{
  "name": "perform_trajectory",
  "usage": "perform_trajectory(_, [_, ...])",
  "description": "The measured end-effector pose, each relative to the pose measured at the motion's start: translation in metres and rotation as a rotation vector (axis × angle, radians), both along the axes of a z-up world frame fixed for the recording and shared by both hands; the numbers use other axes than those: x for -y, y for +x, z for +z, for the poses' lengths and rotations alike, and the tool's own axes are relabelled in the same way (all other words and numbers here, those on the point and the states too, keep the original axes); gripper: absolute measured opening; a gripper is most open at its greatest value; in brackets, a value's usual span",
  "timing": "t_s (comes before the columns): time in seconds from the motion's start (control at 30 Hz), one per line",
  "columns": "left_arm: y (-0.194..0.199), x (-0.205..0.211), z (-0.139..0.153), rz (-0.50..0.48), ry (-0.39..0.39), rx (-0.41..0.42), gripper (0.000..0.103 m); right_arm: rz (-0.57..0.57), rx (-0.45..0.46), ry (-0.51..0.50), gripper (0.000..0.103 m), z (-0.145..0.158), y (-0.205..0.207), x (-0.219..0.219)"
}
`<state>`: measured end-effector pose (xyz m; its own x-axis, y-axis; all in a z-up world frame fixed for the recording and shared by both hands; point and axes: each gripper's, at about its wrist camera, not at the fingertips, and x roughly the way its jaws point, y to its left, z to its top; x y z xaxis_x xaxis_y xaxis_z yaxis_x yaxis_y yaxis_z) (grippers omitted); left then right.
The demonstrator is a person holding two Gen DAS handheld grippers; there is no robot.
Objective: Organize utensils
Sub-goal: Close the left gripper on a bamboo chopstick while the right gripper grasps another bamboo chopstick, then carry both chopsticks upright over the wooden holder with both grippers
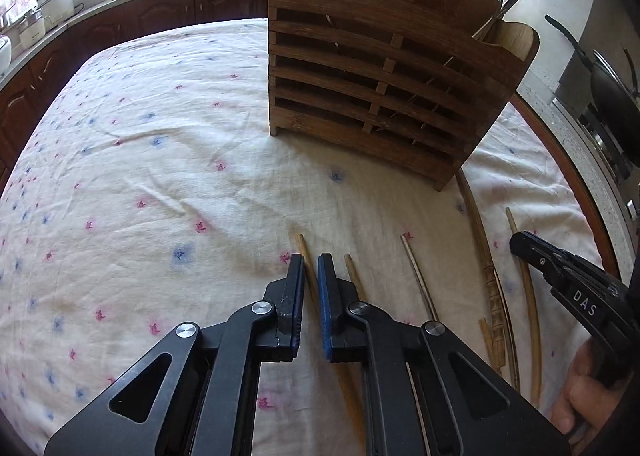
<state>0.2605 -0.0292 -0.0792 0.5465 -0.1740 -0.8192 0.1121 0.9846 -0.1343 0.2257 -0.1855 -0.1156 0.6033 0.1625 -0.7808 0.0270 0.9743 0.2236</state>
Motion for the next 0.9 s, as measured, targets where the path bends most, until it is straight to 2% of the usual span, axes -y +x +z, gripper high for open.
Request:
perform_trajectory(0.07, [-0.002,-0.003,0.002,0.000,-0.019,0.008,0.005,-0.005,0.000,0.020,0.006,0.000,-0.001,0.003])
perform_trajectory(0.3, [-0.025,-0.029,0.029,0.014,-0.089,0.058,0.004,0.005,0.038,0.104,0.005,0.021,-0.016,0.010])
perform_trajectory(0.53, [-0.052,-0.052,0.075,0.036,-0.172,0.153,0.004,0.044,0.139,0.146,0.005,0.068,-0.036,0.009])
perform_trajectory(0.9, [-0.083,-0.065,0.137,0.031,-0.218,0.305,0.004,0.065,0.345,0.195,0.005,0.143,-0.067,0.009])
